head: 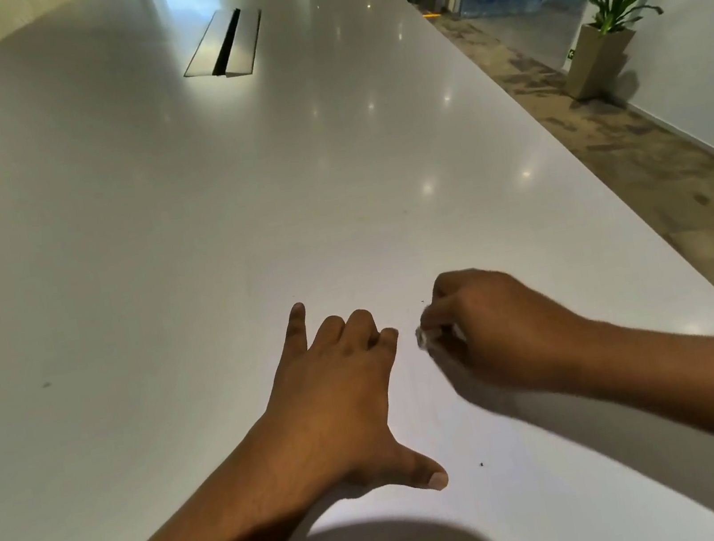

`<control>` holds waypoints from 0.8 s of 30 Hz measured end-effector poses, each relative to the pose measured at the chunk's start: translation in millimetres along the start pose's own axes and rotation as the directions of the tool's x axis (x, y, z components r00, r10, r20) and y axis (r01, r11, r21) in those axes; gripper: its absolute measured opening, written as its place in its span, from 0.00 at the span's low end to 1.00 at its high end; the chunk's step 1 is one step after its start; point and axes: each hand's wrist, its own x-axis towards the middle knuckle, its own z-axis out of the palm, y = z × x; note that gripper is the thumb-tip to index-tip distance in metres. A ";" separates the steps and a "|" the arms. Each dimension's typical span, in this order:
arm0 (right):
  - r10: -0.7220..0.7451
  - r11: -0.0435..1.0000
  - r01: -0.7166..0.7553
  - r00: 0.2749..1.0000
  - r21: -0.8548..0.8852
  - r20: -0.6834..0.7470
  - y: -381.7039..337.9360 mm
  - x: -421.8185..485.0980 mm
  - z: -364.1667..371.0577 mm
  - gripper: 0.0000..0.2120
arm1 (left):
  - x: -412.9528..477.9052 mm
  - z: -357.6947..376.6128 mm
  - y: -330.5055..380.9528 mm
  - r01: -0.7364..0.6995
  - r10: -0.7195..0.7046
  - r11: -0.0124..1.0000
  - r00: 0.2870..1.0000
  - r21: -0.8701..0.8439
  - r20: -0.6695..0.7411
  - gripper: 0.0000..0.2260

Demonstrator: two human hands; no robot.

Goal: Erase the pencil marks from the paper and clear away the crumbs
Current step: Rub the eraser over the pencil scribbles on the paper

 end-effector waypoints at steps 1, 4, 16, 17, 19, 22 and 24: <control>0.035 0.999 -0.035 0.999 0.012 -0.027 4.4 2.0 0.8 0.08 | 0.1 0.4 -0.3 -0.001 0.001 1.000 1.000 0.006 -0.003 0.51; -0.091 0.993 0.086 0.994 0.079 0.060 -18.7 -22.8 2.2 0.09 | 0.0 1.3 -1.6 -0.001 0.001 1.000 1.000 -0.002 -0.004 0.52; -0.189 0.981 0.173 0.958 0.092 0.215 -42.8 -25.0 6.8 0.12 | -1.4 2.3 -3.0 0.018 -0.018 1.000 1.000 -0.024 -0.004 0.64; -0.161 0.986 0.154 0.975 0.057 0.152 -35.2 -12.8 7.4 0.13 | -1.6 3.1 -2.7 0.026 -0.026 0.999 1.000 -0.038 -0.014 0.66; -0.018 1.000 0.018 1.000 -0.018 -0.013 -10.7 20.7 5.3 0.12 | -1.8 4.9 -2.4 0.039 -0.041 0.997 0.999 -0.065 -0.035 0.68; 0.124 0.992 -0.124 0.989 0.005 -0.078 11.1 36.7 4.4 0.10 | -2.0 5.5 -1.7 0.049 -0.052 0.996 0.998 -0.077 -0.040 0.69; -0.006 1.000 0.007 0.999 0.023 -0.039 -7.6 18.7 6.9 0.09 | -2.5 4.7 -1.2 0.052 -0.055 0.994 0.998 -0.095 -0.034 0.69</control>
